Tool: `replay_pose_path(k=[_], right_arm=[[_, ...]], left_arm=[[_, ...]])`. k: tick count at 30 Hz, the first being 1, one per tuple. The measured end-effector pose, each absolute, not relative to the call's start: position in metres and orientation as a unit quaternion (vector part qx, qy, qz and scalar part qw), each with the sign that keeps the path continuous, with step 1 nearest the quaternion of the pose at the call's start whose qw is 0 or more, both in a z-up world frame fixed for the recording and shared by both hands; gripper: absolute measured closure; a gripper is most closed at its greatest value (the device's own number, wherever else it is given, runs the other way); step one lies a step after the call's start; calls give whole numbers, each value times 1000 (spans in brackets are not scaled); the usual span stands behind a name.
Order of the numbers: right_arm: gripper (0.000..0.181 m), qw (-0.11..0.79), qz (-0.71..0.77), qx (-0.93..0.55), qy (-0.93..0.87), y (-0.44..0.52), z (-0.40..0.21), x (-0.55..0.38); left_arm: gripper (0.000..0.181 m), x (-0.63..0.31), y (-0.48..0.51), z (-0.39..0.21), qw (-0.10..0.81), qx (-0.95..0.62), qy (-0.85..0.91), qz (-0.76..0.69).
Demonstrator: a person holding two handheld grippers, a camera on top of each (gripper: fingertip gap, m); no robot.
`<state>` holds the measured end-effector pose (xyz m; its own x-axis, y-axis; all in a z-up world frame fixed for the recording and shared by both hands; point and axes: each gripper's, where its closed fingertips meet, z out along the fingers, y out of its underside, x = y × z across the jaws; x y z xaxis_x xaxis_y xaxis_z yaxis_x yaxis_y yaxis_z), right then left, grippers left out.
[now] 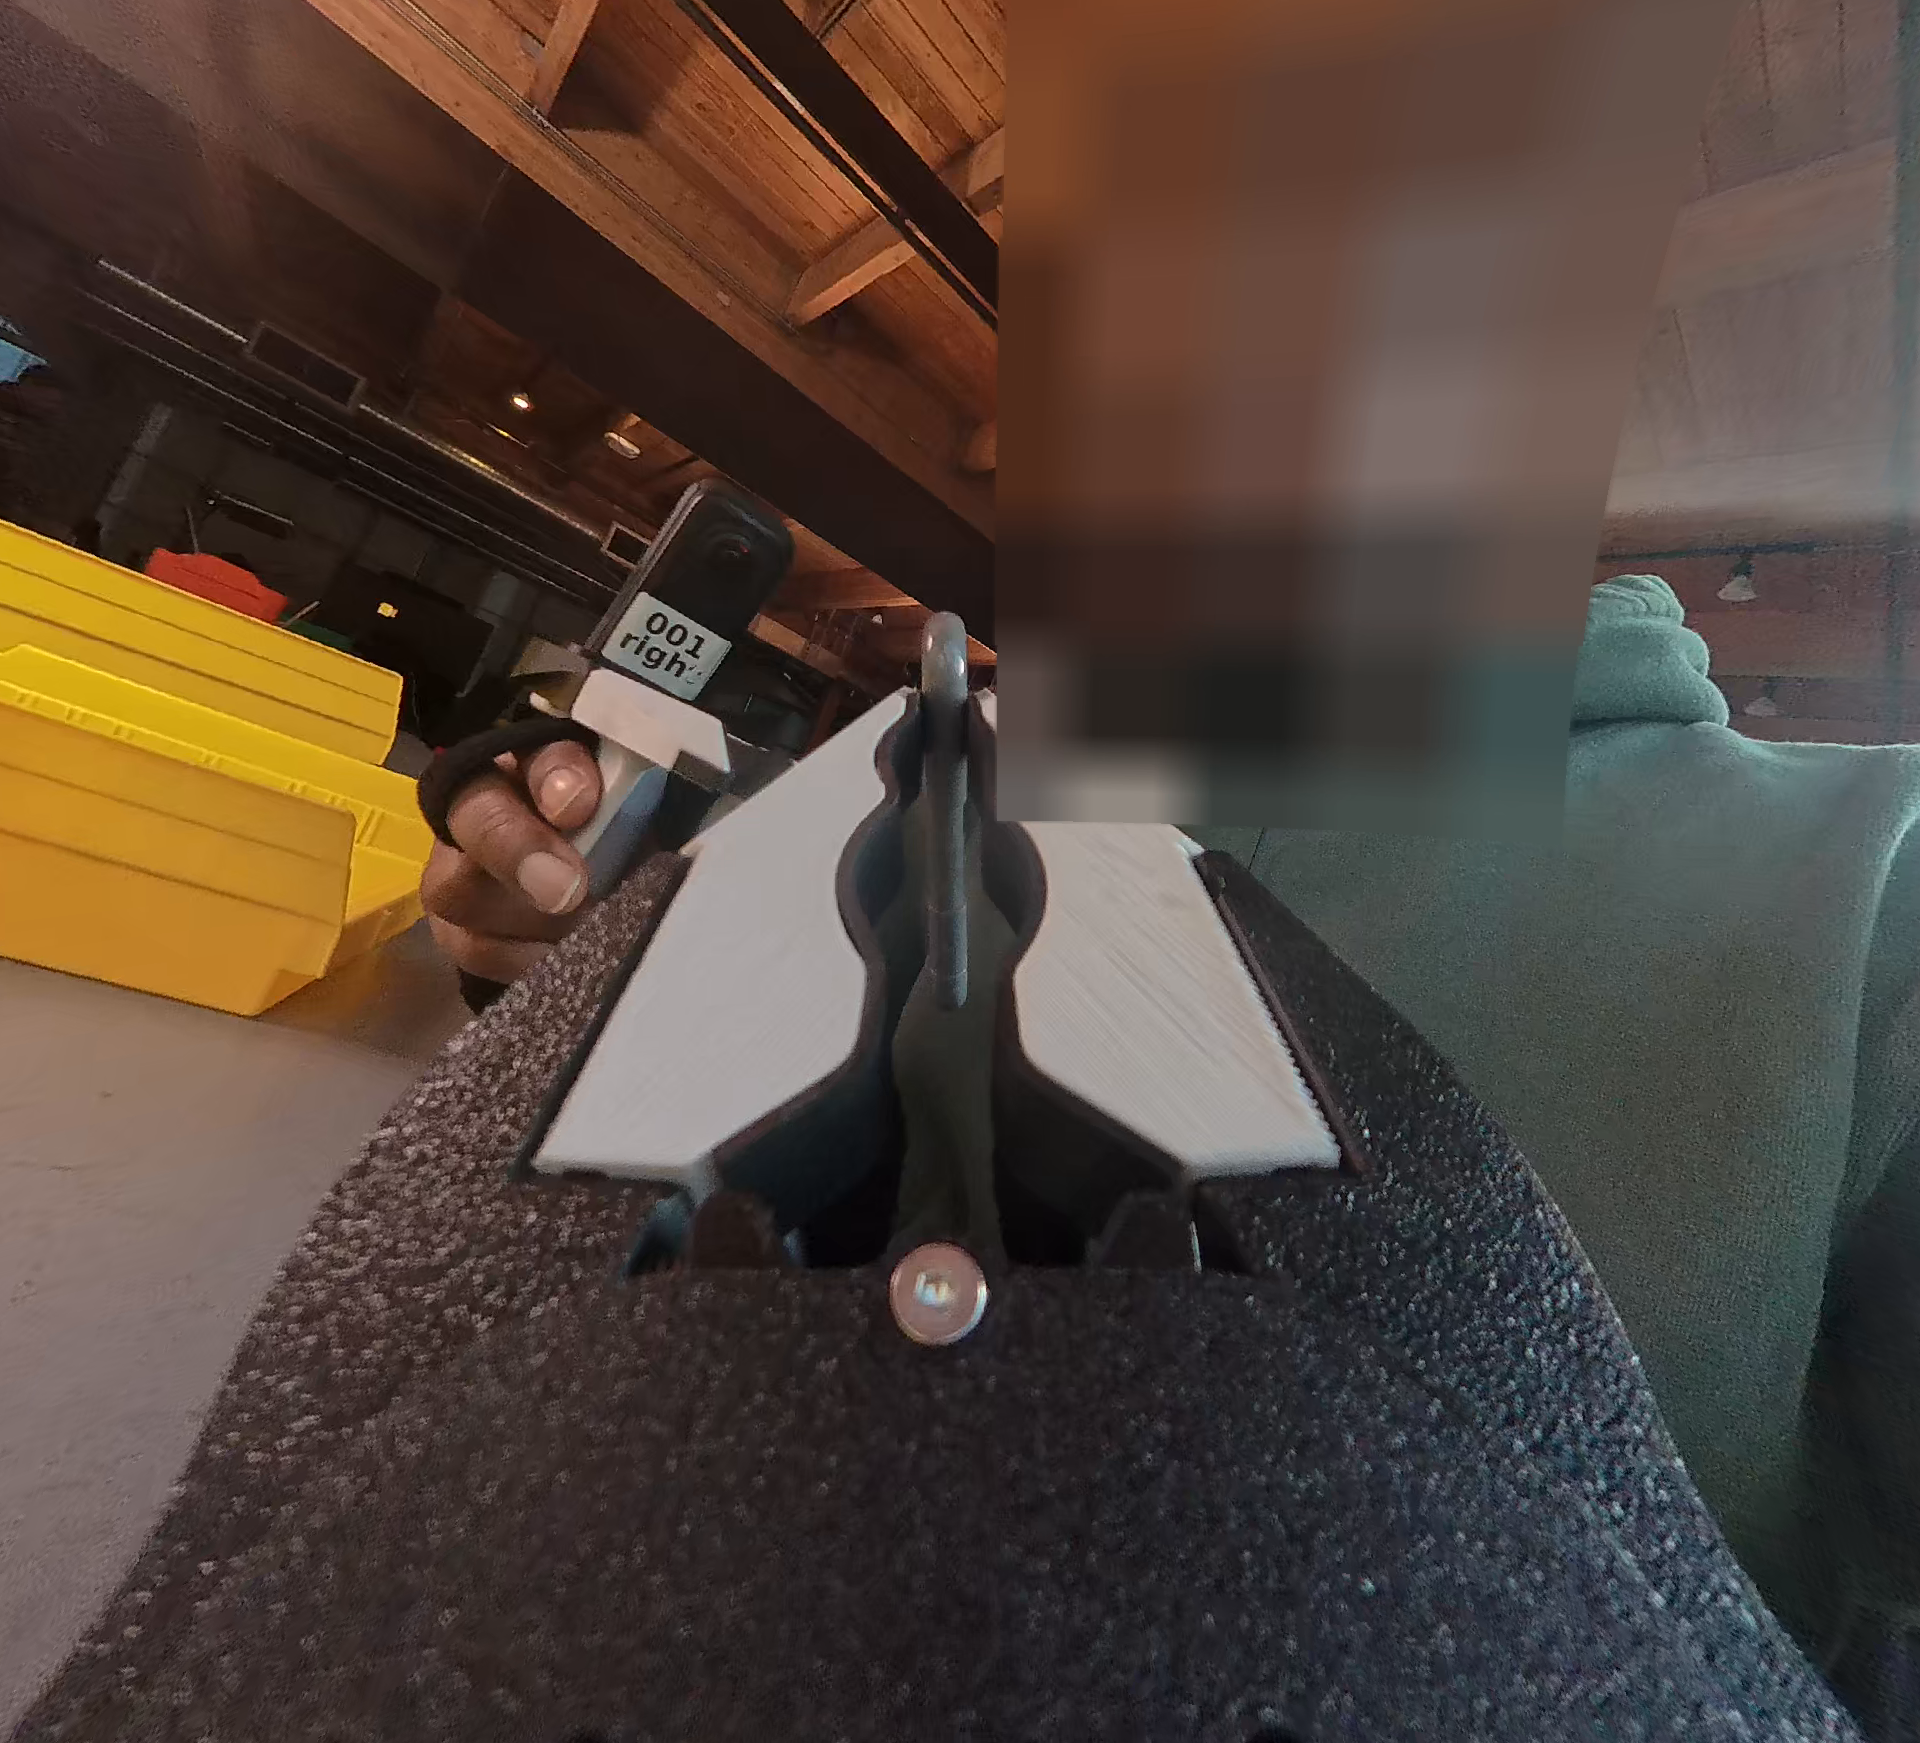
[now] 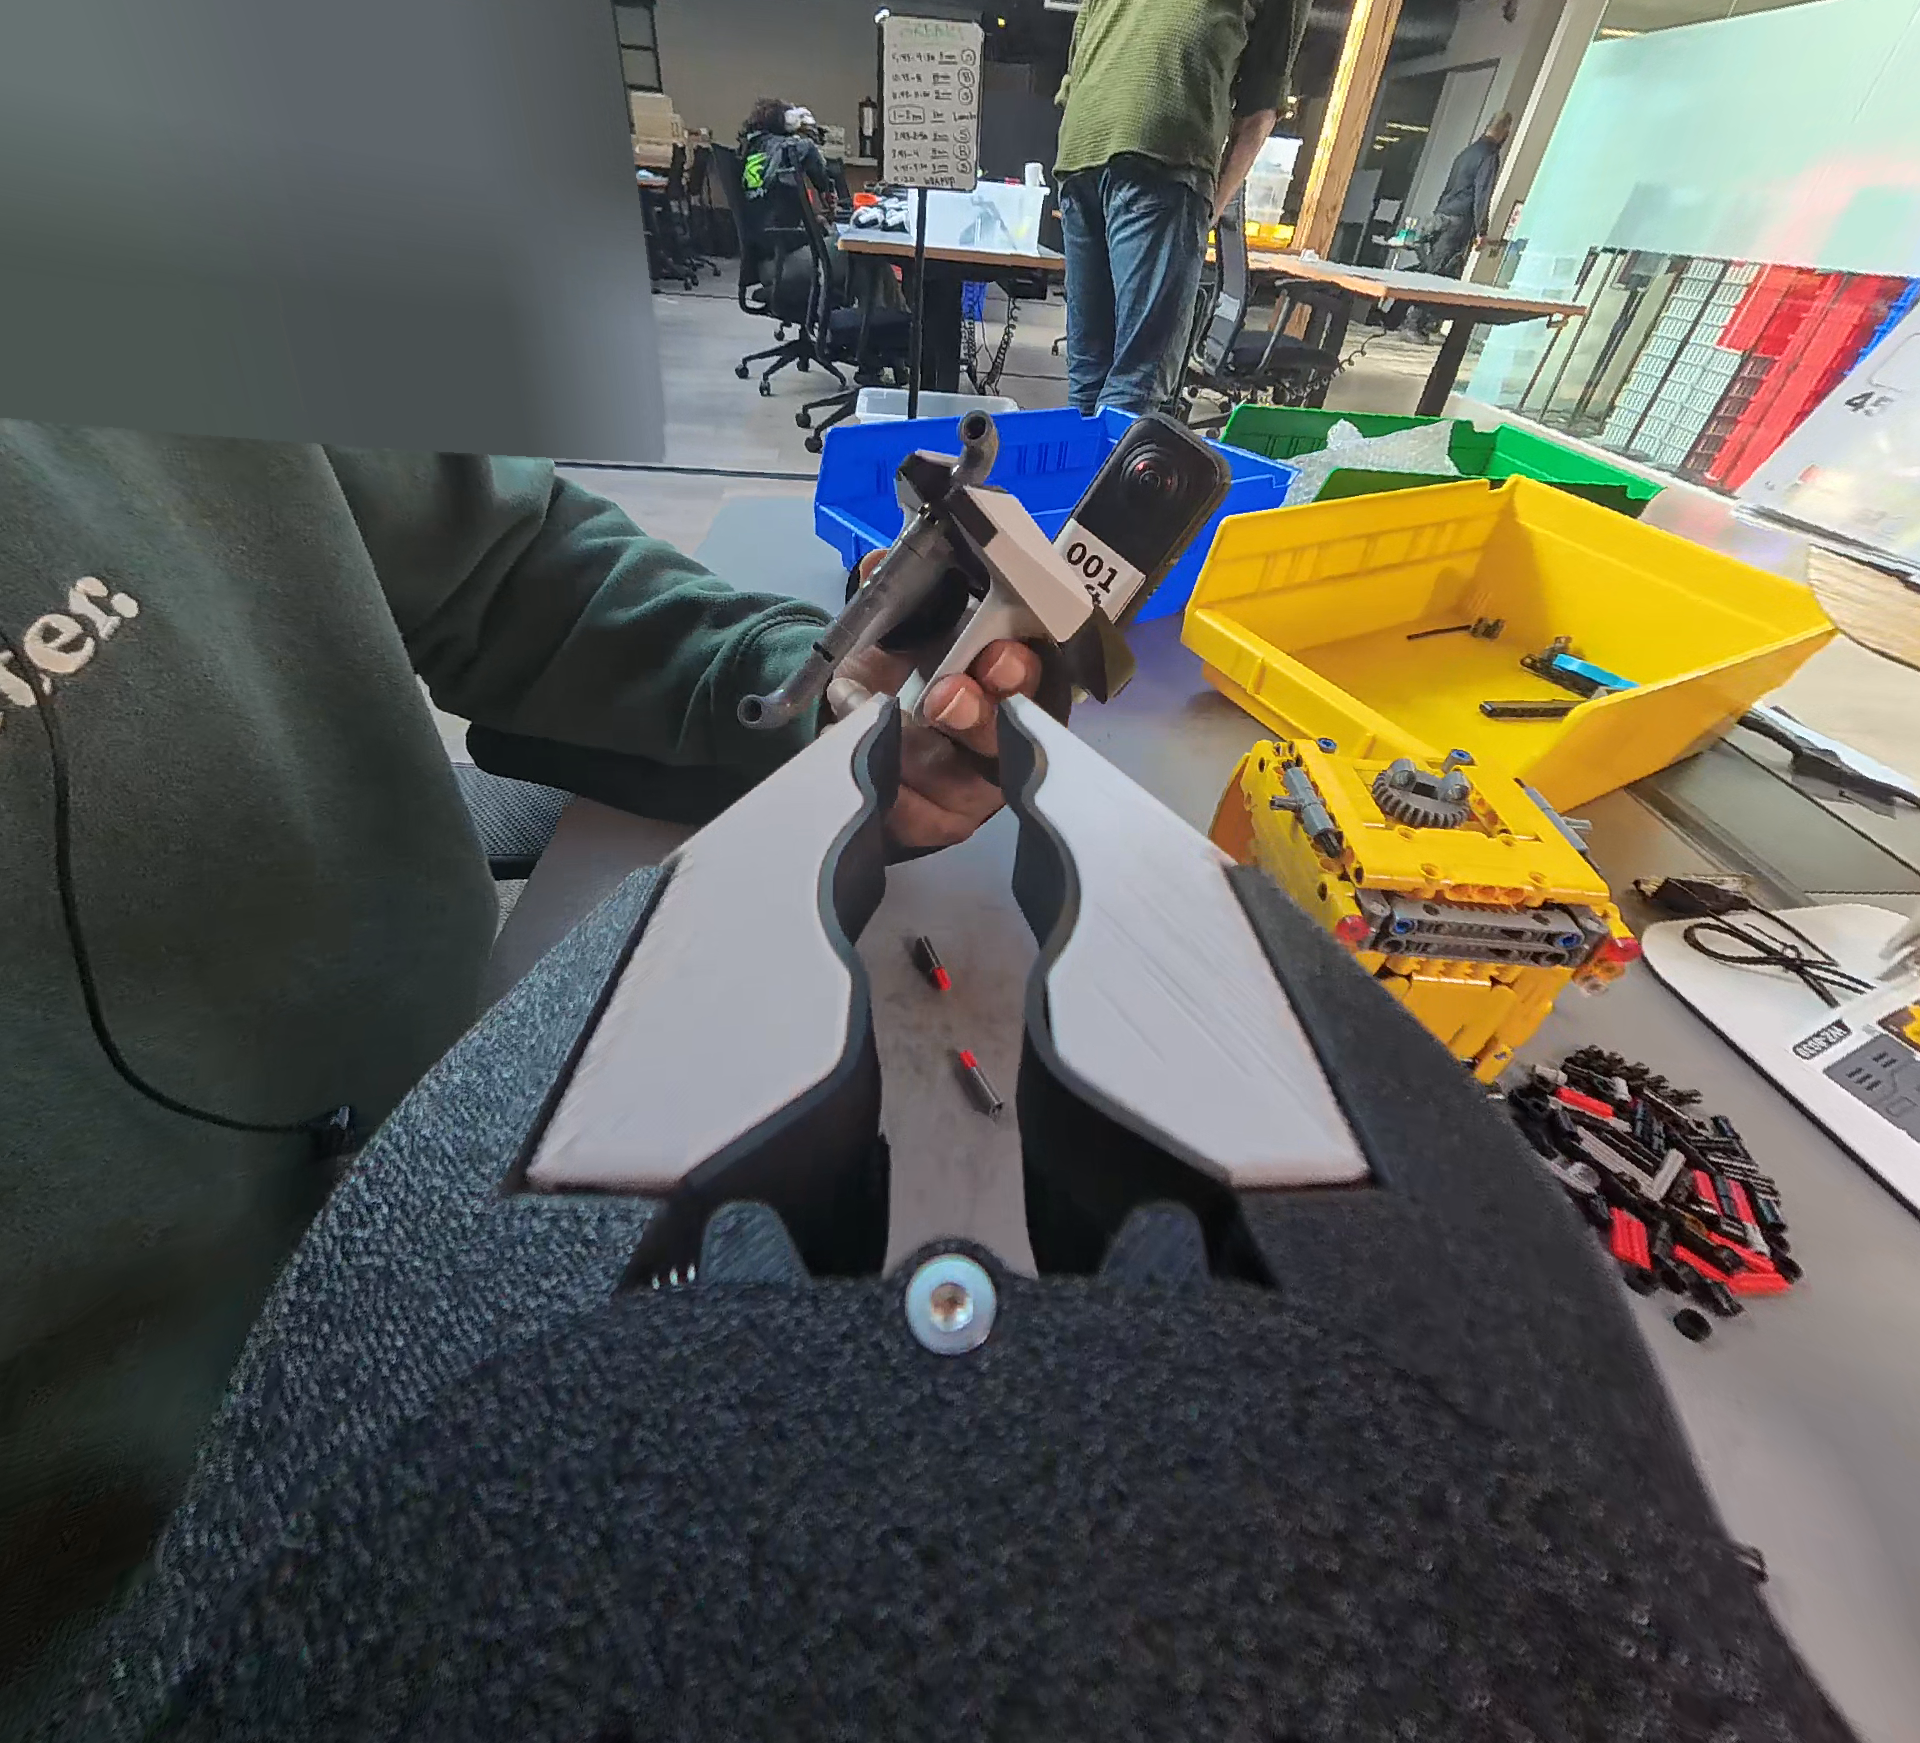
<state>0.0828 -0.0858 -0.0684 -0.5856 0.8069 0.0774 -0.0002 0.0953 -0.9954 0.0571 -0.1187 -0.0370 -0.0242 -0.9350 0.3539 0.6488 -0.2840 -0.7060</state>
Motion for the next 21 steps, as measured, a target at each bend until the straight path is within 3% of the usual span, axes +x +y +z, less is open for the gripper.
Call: replay_pose_path(k=[3, 11, 21], right_arm=[[163, 310, 570, -278, -708, -90, -86, 93], [164, 142, 397, -273, -865, -86, -211, 151], [172, 121, 341, -301, -882, -84, -242, 154]], left_arm=[[176, 58, -118, -38, 571, -406, 178, -691], [176, 77, -88, -80, 575, -565, 187, -561], [175, 92, -79, -110, 560, -649, 222, -464]])
